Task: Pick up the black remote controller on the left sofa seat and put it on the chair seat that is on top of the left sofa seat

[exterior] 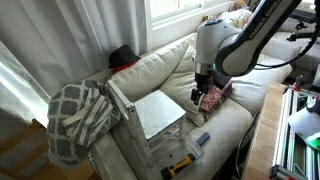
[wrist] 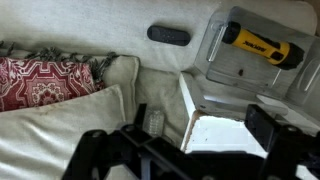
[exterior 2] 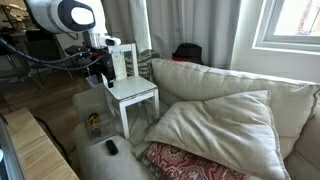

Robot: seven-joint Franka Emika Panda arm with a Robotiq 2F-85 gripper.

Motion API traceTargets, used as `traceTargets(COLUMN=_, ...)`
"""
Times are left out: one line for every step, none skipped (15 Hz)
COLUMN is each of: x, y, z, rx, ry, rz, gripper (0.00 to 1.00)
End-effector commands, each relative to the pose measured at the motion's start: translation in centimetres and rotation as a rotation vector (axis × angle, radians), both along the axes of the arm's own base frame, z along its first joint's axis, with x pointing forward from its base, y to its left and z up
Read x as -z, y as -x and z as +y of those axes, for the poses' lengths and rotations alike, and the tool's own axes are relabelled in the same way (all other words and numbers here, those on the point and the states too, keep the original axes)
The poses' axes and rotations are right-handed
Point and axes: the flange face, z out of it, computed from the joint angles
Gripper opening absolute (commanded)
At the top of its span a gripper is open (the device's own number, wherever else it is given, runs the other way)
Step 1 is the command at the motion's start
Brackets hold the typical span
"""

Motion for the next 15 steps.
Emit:
traceTargets(x=1.4, y=-0.3, z=-0.6, rx=0.043, ry=-0.005, rz=0.012, gripper=1.00)
traceTargets(x=3.3, y=-0.2, z=-1.0, rx=0.092, ry=-0.034, rz=0.036, gripper=1.00)
traceTargets(x=4.3, y=-0.1, z=-1.2, rx=0.135, ry=-0.049, rz=0.052, gripper=1.00)
traceTargets(x=5.6, y=0.1, z=-1.2, rx=0.184, ry=-0.067, rz=0.079, gripper=1.00)
traceTargets(x=6.8, y=0.3, z=-1.4, rx=0.221, ry=-0.083, rz=0.095, gripper=1.00)
traceTargets(x=8.3, y=0.5, z=-1.6, rx=0.267, ry=-0.103, rz=0.113, gripper=1.00)
traceTargets(x=9.4, y=0.7, z=-1.7, rx=0.307, ry=-0.114, rz=0.124, gripper=1.00)
traceTargets(x=10.8, y=0.8, z=-2.1, rx=0.346, ry=-0.128, rz=0.135, gripper=1.00)
traceTargets(x=12.0, y=1.0, z=-2.5, rx=0.378, ry=-0.137, rz=0.146, gripper=1.00)
traceTargets(x=13.2, y=1.1, z=-2.9, rx=0.417, ry=-0.156, rz=0.159, gripper=1.00)
traceTargets(x=14.4, y=1.4, z=-3.4, rx=0.450, ry=-0.164, rz=0.166, gripper=1.00)
traceTargets(x=15.7, y=1.5, z=-4.0, rx=0.493, ry=-0.166, rz=0.170, gripper=1.00)
traceTargets(x=16.6, y=1.7, z=-4.5, rx=0.529, ry=-0.170, rz=0.175, gripper=1.00)
traceTargets(x=17.7, y=1.7, z=-5.0, rx=0.560, ry=-0.177, rz=0.181, gripper=1.00)
traceTargets(x=18.7, y=1.8, z=-5.4, rx=0.584, ry=-0.180, rz=0.186, gripper=1.00)
